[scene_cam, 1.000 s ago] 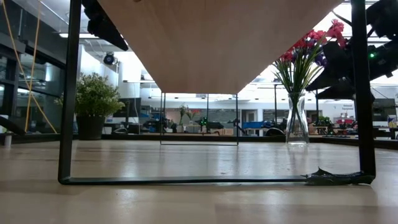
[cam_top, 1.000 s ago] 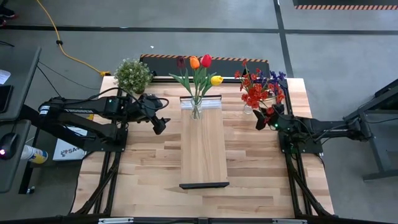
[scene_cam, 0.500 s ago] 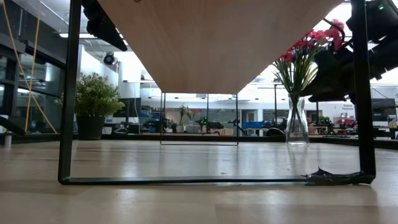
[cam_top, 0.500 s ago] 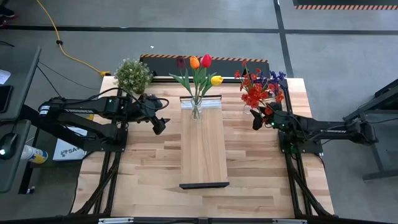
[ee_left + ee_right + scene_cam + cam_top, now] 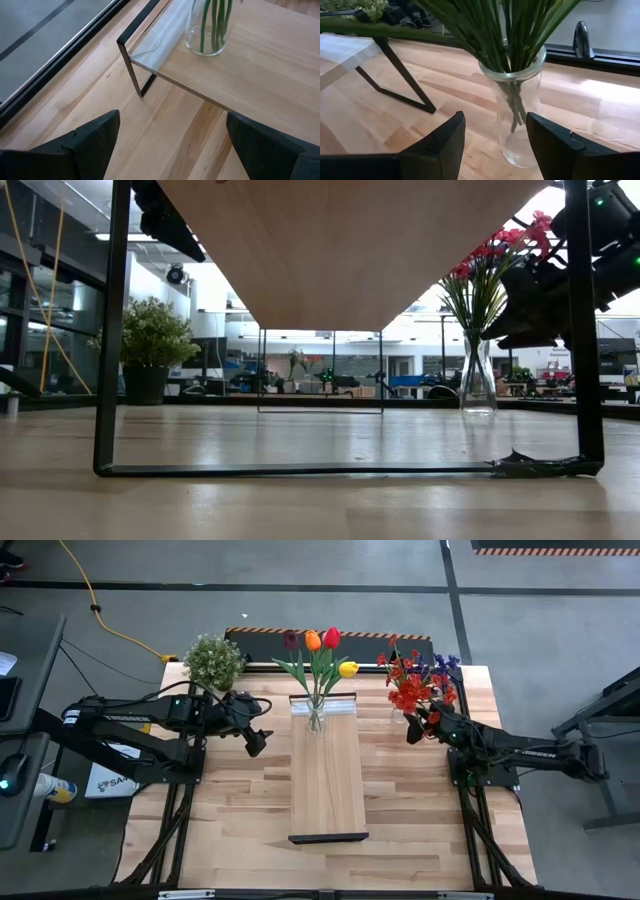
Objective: Pick and place flowers into a vace then onto a shelf
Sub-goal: Put the transparent vase with flowers on the shelf
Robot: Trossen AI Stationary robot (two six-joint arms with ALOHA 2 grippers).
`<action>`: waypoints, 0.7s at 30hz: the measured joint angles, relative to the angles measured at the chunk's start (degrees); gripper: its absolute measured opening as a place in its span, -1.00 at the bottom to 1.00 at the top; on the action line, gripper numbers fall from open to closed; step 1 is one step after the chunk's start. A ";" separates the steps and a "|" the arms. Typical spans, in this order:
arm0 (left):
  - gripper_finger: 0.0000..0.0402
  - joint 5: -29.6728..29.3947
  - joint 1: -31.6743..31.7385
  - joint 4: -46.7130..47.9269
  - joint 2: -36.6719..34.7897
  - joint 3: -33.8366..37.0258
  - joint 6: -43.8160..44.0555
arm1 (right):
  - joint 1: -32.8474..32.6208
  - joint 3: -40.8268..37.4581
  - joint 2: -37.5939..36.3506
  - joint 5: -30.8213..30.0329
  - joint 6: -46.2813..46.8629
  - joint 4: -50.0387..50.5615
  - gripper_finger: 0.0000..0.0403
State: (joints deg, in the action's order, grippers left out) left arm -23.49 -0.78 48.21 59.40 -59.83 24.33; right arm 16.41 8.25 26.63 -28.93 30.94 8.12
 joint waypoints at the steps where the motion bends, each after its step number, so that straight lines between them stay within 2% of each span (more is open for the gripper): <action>1: 0.98 0.00 0.00 0.00 0.00 0.00 -0.02 | 0.16 -0.01 0.00 -0.02 0.06 -0.02 -0.01; 7: 0.98 -0.01 0.00 0.00 0.00 0.00 -0.05 | 0.52 -0.02 -0.02 0.19 -0.13 -1.57 0.07; 16: 0.98 -0.25 0.00 0.00 0.00 0.00 -1.94 | 0.50 0.00 0.03 0.19 -3.15 -3.24 0.54; 21: 0.98 -1.14 0.00 0.02 0.00 0.00 -2.00 | 0.50 0.00 0.04 0.43 -4.99 -2.02 0.73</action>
State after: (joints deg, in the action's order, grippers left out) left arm -24.62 -0.78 48.23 59.40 -59.83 22.33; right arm 16.91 8.25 26.68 -28.50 25.95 6.10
